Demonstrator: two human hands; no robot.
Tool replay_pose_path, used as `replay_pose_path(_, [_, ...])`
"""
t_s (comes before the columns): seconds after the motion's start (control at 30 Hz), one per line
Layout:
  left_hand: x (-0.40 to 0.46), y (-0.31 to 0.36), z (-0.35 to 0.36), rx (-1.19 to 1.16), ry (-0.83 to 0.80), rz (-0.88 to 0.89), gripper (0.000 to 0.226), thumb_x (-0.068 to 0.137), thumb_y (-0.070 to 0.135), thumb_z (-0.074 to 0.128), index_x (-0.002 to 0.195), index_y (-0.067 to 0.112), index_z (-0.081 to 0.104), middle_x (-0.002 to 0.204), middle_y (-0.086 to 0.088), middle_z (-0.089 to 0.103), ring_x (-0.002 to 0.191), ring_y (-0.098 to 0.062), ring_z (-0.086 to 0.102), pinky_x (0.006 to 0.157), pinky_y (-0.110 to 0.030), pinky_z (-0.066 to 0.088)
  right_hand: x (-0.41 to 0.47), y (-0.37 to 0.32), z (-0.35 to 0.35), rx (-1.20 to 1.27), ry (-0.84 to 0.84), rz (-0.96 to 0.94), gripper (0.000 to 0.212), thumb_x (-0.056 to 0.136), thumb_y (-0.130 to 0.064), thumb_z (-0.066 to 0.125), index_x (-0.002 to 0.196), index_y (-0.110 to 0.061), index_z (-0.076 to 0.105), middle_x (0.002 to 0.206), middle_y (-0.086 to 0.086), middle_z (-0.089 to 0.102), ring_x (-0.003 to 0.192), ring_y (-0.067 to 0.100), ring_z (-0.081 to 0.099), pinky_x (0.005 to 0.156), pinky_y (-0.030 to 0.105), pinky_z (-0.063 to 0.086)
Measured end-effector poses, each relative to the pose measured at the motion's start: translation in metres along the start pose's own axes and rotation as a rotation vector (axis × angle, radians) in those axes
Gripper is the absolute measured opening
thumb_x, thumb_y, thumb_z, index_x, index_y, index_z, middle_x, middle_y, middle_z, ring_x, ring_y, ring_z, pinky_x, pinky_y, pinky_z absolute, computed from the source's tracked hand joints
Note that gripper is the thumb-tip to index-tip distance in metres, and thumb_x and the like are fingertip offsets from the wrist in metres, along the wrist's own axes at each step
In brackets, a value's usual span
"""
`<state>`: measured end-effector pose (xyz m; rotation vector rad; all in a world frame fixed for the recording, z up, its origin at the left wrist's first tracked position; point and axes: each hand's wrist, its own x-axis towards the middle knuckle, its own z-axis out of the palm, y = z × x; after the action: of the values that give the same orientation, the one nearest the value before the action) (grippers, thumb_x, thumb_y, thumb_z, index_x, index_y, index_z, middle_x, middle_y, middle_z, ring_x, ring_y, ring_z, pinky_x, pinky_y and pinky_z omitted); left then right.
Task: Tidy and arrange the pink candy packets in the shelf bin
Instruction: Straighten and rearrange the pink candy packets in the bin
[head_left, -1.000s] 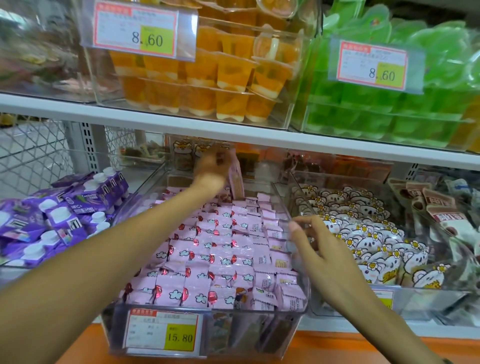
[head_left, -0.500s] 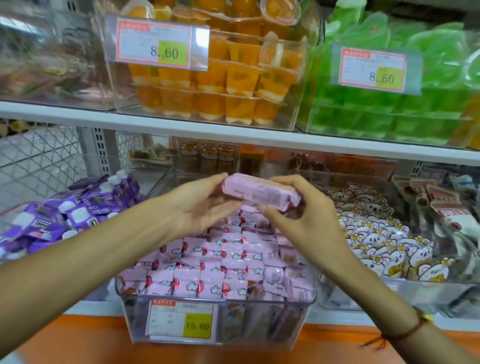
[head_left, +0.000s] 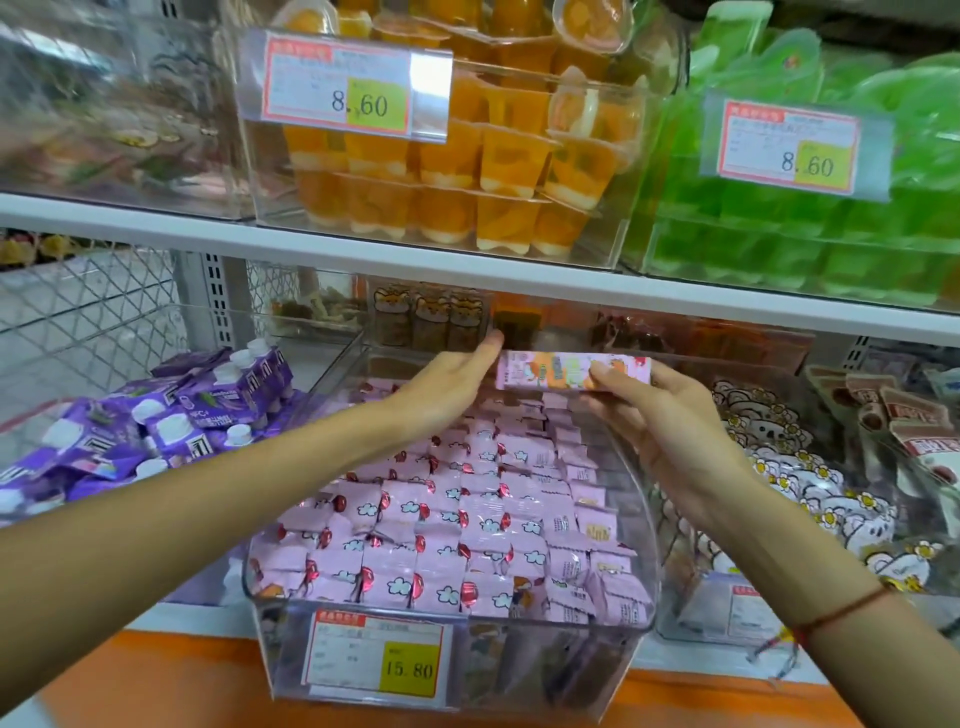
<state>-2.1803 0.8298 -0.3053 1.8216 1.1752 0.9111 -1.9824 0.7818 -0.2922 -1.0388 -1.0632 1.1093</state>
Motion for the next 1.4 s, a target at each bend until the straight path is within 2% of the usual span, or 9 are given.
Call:
replay_pose_path(0.1, [0.033, -0.019, -0.004, 0.467, -0.023, 0.017, 0.034, 0.102, 0.034, 0.03, 0.128, 0.025, 0.05, 0.116, -0.006, 0.063, 0.101, -0.026, 0.061, 0.083, -0.038, 0.051, 0.027, 0.008, 0.004, -0.358, 0.186, -0.111, 0.025, 0.083, -0.017, 0.07, 0.106, -0.008, 0.062, 0.102, 0.01, 0.07, 0.096, 0.027, 0.067, 0.085, 0.038, 0.055])
replay_pose_path(0.2, [0.054, -0.036, -0.003, 0.752, -0.117, 0.015, 0.041, 0.101, 0.027, 0.035, 0.142, 0.023, 0.037, 0.144, -0.008, 0.042, 0.123, -0.028, 0.047, 0.099, -0.041, 0.044, 0.049, 0.013, 0.01, -0.608, 0.217, -0.201, 0.011, 0.083, -0.018, 0.071, 0.083, -0.016, 0.059, 0.093, 0.013, 0.069, 0.08, 0.026, 0.067, 0.064, 0.035, 0.055])
replay_pose_path(0.33, [0.061, -0.044, -0.004, 0.952, -0.184, 0.063, 0.036, 0.102, 0.03, 0.028, 0.132, 0.024, 0.047, 0.139, -0.005, 0.046, 0.122, -0.026, 0.045, 0.103, -0.043, 0.038, 0.077, 0.02, 0.014, -0.859, 0.1, -0.284, 0.041, 0.082, -0.018, 0.072, 0.113, -0.012, 0.047, 0.109, 0.013, 0.062, 0.076, 0.026, 0.064, 0.064, 0.034, 0.055])
replay_pose_path(0.53, [0.056, -0.042, -0.011, 1.032, -0.175, 0.081, 0.033, 0.1, 0.033, 0.03, 0.092, 0.016, 0.057, 0.106, -0.008, 0.059, 0.096, -0.025, 0.054, 0.092, -0.041, 0.045, 0.095, 0.019, 0.023, -1.198, -0.106, -0.404, 0.043, 0.071, -0.016, 0.08, 0.112, -0.013, 0.065, 0.112, 0.004, 0.066, 0.091, 0.019, 0.062, 0.066, 0.022, 0.048])
replay_pose_path(0.8, [0.055, -0.034, -0.016, 0.842, 0.045, 0.118, 0.029, 0.094, 0.019, 0.046, 0.121, 0.023, 0.054, 0.12, -0.002, 0.059, 0.094, -0.021, 0.057, 0.069, -0.03, 0.045, 0.11, 0.036, 0.058, -1.479, -0.298, -0.255, 0.043, 0.087, -0.014, 0.061, 0.129, -0.019, 0.056, 0.133, 0.006, 0.053, 0.119, 0.025, 0.051, 0.098, 0.032, 0.045])
replay_pose_path(1.0, [0.056, -0.029, -0.005, 0.589, -0.062, 0.147, 0.041, 0.099, 0.016, 0.041, 0.139, 0.026, 0.041, 0.124, -0.003, 0.055, 0.081, -0.016, 0.06, 0.06, -0.026, 0.048, 0.053, 0.02, 0.021, -1.493, -0.313, -0.267, 0.044, 0.09, -0.009, 0.048, 0.133, -0.012, 0.042, 0.114, 0.01, 0.057, 0.106, 0.028, 0.055, 0.09, 0.037, 0.047])
replay_pose_path(1.17, [0.059, -0.027, -0.003, 0.876, -0.121, 0.178, 0.041, 0.101, 0.033, 0.034, 0.142, 0.031, 0.037, 0.146, 0.004, 0.039, 0.127, -0.021, 0.04, 0.1, -0.039, 0.04, -0.024, 0.02, -0.017, -1.208, -0.142, -0.32, 0.043, 0.089, -0.01, 0.053, 0.13, -0.021, 0.047, 0.116, 0.0, 0.058, 0.102, 0.013, 0.056, 0.083, 0.021, 0.042])
replay_pose_path(1.27, [0.061, -0.024, -0.001, 0.959, -0.138, 0.12, 0.043, 0.101, 0.037, 0.033, 0.143, 0.032, 0.035, 0.15, 0.005, 0.033, 0.134, -0.022, 0.032, 0.105, -0.041, 0.033, -0.054, 0.022, -0.029, -1.103, -0.168, -0.283, 0.032, 0.09, -0.012, 0.052, 0.108, -0.038, 0.053, 0.083, -0.019, 0.062, 0.067, -0.004, 0.06, 0.056, 0.006, 0.04])
replay_pose_path(1.4, [0.065, -0.022, 0.011, 0.987, -0.153, 0.066, 0.042, 0.1, 0.037, 0.036, 0.14, 0.026, 0.039, 0.146, -0.002, 0.039, 0.129, -0.027, 0.039, 0.104, -0.043, 0.038, -0.068, 0.032, -0.032, -1.092, -0.159, -0.308, 0.024, 0.092, -0.017, 0.048, 0.103, -0.038, 0.052, 0.069, -0.015, 0.059, 0.063, -0.009, 0.057, 0.052, 0.008, 0.038])
